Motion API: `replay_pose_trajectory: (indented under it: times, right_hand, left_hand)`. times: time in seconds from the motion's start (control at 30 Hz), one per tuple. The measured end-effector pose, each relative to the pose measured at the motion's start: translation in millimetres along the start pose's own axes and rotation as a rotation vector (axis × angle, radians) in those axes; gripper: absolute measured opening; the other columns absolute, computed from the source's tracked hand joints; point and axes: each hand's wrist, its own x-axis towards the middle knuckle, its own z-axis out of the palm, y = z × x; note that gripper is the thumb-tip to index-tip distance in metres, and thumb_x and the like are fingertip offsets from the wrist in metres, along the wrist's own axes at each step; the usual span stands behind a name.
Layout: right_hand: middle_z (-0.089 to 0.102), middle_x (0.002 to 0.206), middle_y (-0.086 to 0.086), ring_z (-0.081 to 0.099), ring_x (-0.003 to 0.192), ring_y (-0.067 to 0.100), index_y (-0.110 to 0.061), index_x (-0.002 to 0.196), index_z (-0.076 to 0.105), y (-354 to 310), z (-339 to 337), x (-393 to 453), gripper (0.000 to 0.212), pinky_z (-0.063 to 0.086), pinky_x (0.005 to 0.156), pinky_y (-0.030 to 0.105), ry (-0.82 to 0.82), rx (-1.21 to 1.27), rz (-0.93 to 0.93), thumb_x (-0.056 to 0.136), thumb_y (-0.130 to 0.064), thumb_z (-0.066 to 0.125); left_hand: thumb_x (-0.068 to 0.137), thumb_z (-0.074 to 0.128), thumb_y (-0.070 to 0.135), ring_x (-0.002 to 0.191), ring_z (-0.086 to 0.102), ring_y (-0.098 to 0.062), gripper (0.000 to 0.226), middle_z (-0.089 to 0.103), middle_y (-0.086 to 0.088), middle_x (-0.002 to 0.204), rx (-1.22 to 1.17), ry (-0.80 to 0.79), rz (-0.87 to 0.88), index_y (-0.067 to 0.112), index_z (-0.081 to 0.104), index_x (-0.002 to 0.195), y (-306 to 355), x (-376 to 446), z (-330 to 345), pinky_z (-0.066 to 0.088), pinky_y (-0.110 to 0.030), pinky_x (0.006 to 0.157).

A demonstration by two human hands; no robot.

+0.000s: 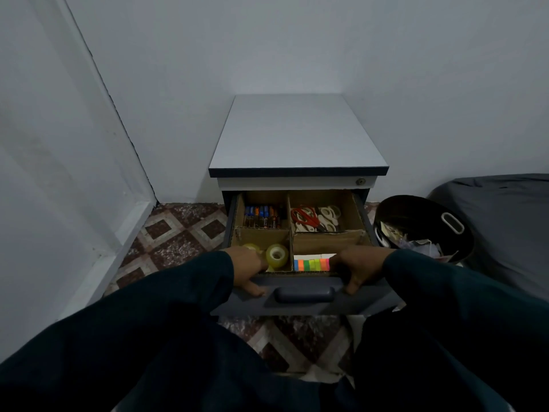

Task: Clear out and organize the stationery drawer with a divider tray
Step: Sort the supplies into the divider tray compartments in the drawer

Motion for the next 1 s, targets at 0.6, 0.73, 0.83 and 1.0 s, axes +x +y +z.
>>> replay_pose_trajectory:
  times: [0.6,0.73,0.83,1.0]
  right_hand:
    - [-0.014,0.158,0.007,-0.006,0.146,0.029,-0.015,0.151,-0.005,67,-4,54,0.147,0.005,0.115,0.058,1.248,0.711,0.706,0.043,-0.05,0.088]
    - [-0.018,0.158,0.008,-0.01,0.147,0.026,-0.011,0.15,-0.014,80,-12,84,0.143,0.001,0.115,0.055,1.198,1.089,0.743,0.053,-0.043,0.087]
    - [-0.019,0.157,0.008,-0.012,0.146,0.024,-0.01,0.15,-0.014,95,-18,104,0.138,0.0,0.117,0.052,1.16,1.176,0.703,0.059,-0.043,0.085]
    - [-0.011,0.159,0.007,-0.002,0.147,0.025,-0.019,0.15,-0.01,115,-33,128,0.137,0.007,0.118,0.053,1.22,1.191,0.59,0.056,-0.043,0.087]
  left_hand:
    - [0.04,0.08,0.068,0.146,0.0,-0.028,0.153,-0.013,-0.004,0.158,-0.929,0.945,-1.091,0.025,-0.02,0.148,-66,58,27,0.011,-0.053,0.115]
    - [0.041,0.083,0.063,0.146,-0.004,-0.029,0.155,-0.016,-0.008,0.158,-1.212,0.918,-1.187,0.023,-0.023,0.147,-87,84,28,0.009,-0.058,0.114]
    - [0.048,0.085,0.054,0.146,-0.007,-0.027,0.152,-0.019,-0.01,0.157,-1.325,0.992,-1.143,0.019,-0.024,0.147,-97,99,23,0.004,-0.053,0.116]
    - [0.051,0.083,0.056,0.145,-0.015,-0.022,0.15,-0.023,-0.009,0.156,-1.395,0.988,-1.082,0.012,-0.025,0.146,-122,122,23,-0.003,-0.042,0.119]
